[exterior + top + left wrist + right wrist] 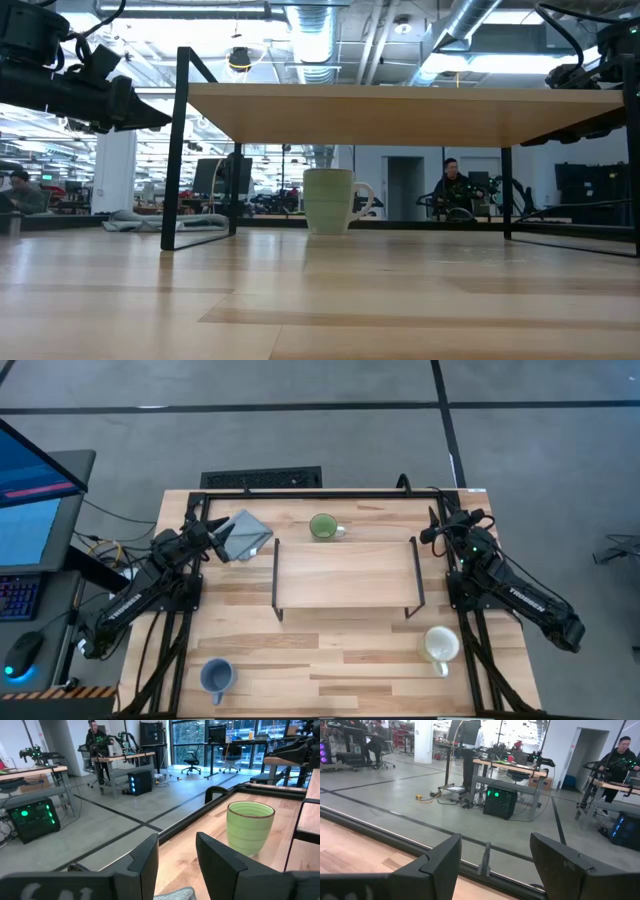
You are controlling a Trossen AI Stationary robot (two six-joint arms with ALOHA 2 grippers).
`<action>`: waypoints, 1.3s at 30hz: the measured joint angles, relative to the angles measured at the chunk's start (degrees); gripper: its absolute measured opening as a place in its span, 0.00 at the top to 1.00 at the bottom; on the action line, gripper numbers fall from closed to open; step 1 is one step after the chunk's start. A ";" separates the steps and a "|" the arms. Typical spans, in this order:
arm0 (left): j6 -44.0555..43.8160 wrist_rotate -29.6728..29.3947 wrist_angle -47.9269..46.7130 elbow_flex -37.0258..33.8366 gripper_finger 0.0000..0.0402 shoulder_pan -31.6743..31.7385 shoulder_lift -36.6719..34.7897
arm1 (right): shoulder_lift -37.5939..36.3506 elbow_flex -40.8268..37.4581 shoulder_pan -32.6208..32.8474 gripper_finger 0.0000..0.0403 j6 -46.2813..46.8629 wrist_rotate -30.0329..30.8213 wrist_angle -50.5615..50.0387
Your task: Stack small to large cups/mugs on shelf
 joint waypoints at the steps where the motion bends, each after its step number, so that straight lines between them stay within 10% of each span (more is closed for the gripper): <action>1: 0.00 0.00 0.02 -0.01 0.69 0.01 0.02 | 0.00 -0.01 0.00 0.35 0.00 0.00 0.01; 18: 0.00 0.00 0.02 0.01 0.69 -0.01 0.01 | -0.02 2.29 0.11 0.35 17.09 -0.20 2.78; 39: 0.00 0.00 0.02 -0.01 0.69 -0.01 0.00 | 9.58 40.59 19.09 0.35 11.23 -6.16 -29.57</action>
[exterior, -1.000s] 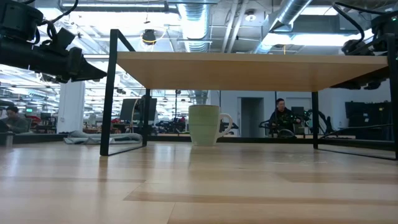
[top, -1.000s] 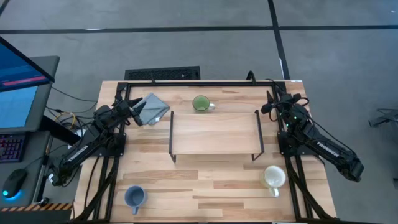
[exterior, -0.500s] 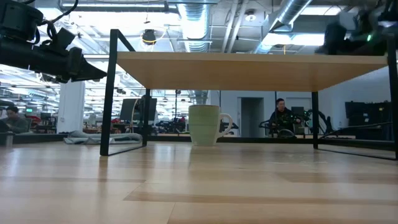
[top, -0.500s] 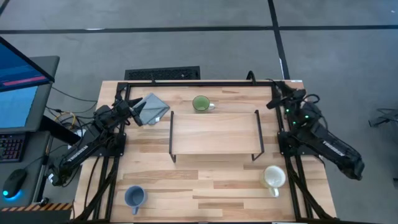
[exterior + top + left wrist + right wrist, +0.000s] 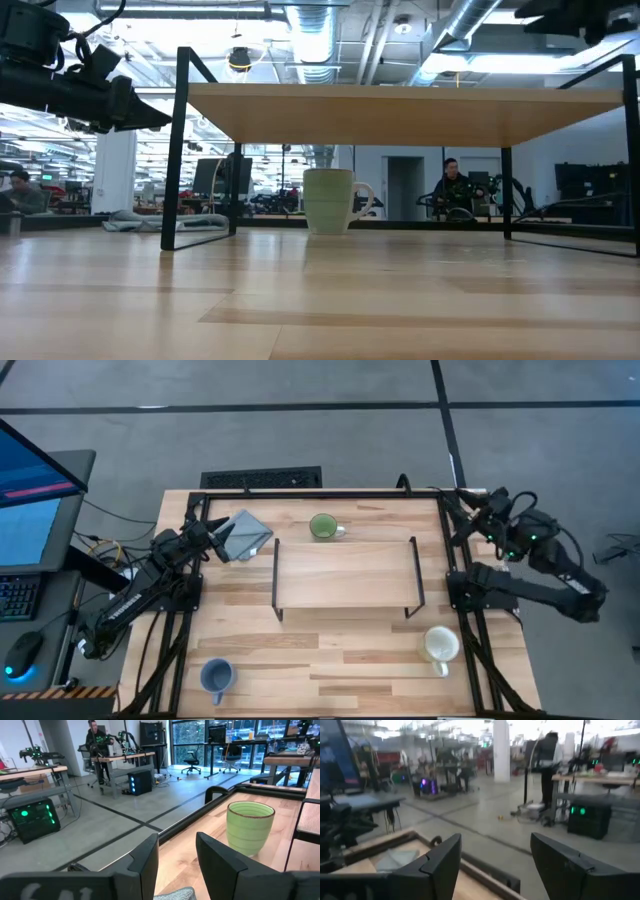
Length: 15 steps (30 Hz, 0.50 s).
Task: Stack small to large cups/mugs on shelf
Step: Put the white mug on the shelf
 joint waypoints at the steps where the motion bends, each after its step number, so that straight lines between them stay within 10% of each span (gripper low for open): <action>1: 0.00 0.00 0.00 0.02 0.69 0.02 0.00 | 1.55 1.38 0.62 0.35 0.40 0.36 -1.25; 15: 0.00 0.00 0.00 0.02 0.69 0.00 0.02 | 22.01 22.52 11.89 0.35 13.96 12.18 -26.55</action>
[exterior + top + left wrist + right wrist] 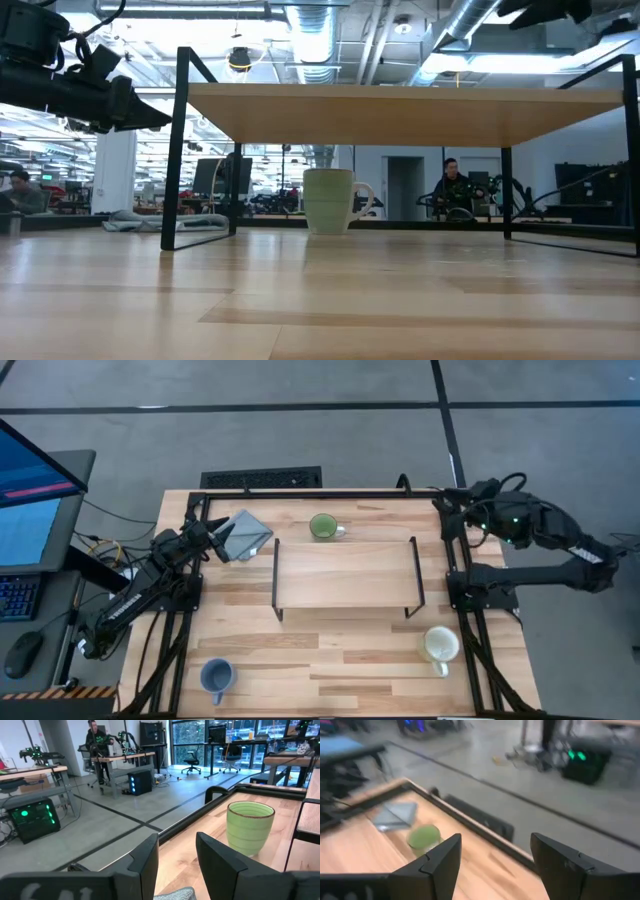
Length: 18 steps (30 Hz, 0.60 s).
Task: Stack small to large cups/mugs on shelf
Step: Put the white mug on the shelf
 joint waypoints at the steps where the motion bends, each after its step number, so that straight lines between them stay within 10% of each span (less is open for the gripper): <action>1: 0.00 0.00 0.00 0.00 0.69 0.00 -0.02 | 1.26 1.65 1.03 0.35 2.29 1.53 -3.08; 11: 0.00 0.00 0.00 0.00 0.69 0.02 -0.01 | 11.80 15.54 11.29 0.35 29.20 2.47 -30.68; 18: 0.00 -0.01 0.00 0.00 0.69 0.01 -0.02 | 17.33 18.13 18.65 0.35 40.57 -8.08 -36.77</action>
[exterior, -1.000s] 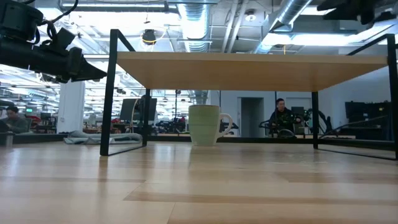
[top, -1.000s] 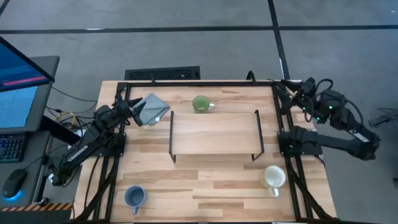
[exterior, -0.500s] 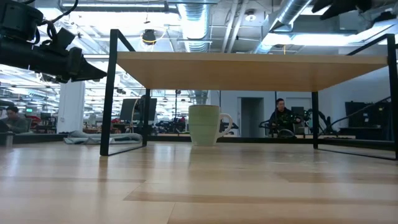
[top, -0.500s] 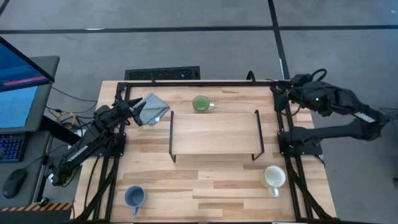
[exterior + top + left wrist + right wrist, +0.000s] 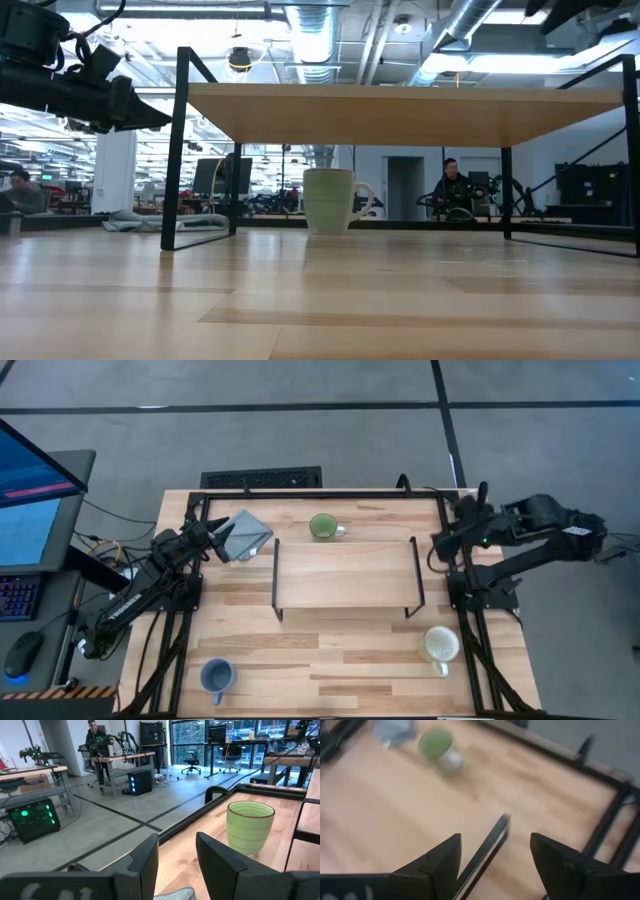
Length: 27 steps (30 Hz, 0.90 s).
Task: Stack small to large cups/mugs on shelf
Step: Put the white mug on the shelf
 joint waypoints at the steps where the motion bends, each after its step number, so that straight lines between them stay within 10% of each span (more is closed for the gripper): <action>1: 0.00 -0.01 0.00 0.00 0.69 0.00 0.00 | 1.03 0.25 0.99 0.35 1.15 -0.34 -0.39; 27: 0.00 -0.82 0.70 -0.11 0.69 -0.01 -0.01 | 11.68 0.18 33.87 0.35 36.02 -10.95 -0.06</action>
